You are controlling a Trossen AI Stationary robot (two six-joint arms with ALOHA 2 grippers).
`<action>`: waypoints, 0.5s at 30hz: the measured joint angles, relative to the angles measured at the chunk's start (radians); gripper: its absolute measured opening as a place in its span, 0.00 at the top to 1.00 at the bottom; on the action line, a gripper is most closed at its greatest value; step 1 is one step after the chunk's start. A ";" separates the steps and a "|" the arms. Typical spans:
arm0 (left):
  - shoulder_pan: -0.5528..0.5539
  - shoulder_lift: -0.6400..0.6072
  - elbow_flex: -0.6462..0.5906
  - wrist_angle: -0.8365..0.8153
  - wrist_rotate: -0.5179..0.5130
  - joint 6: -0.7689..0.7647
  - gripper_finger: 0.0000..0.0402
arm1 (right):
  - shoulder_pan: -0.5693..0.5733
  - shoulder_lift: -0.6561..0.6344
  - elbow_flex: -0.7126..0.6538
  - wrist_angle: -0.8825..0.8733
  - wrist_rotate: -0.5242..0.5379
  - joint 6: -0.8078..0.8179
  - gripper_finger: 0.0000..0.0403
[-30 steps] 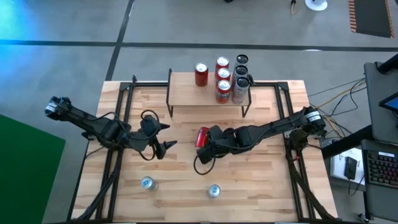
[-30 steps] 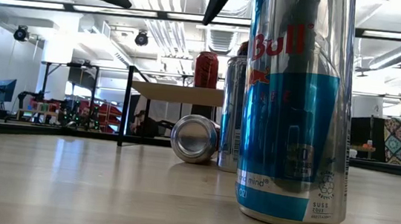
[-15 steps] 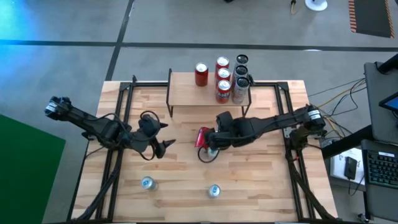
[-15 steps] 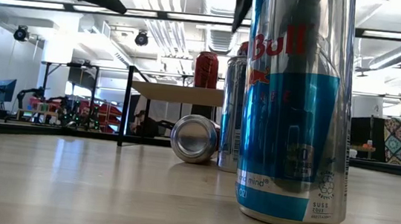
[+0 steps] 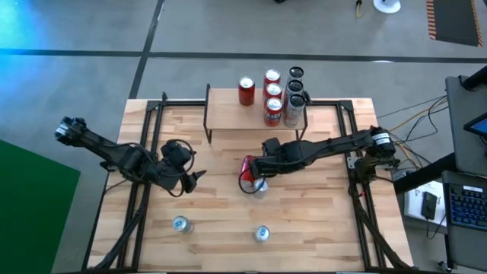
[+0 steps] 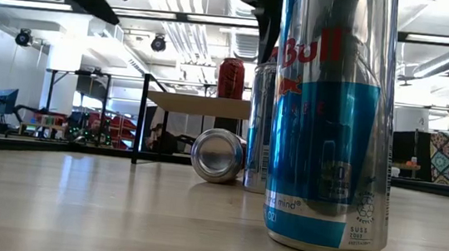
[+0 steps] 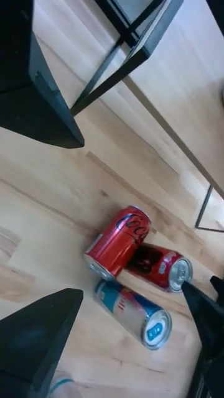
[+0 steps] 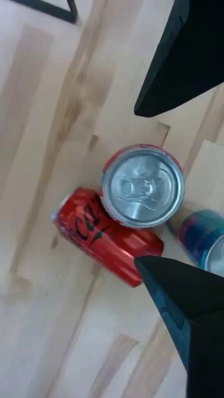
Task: Place canned beverage on shelf
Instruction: Put the red white soda can aligned with the other red black soda can on the shelf
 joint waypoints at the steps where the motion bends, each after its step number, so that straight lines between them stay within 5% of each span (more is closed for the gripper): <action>1: -0.004 -0.004 0.000 -0.006 0.000 0.000 0.07 | 0.000 0.007 -0.006 0.010 0.000 0.000 0.06; 15: -0.006 -0.018 0.000 -0.008 0.001 0.096 0.07 | -0.019 0.095 -0.021 0.056 -0.042 -0.035 0.06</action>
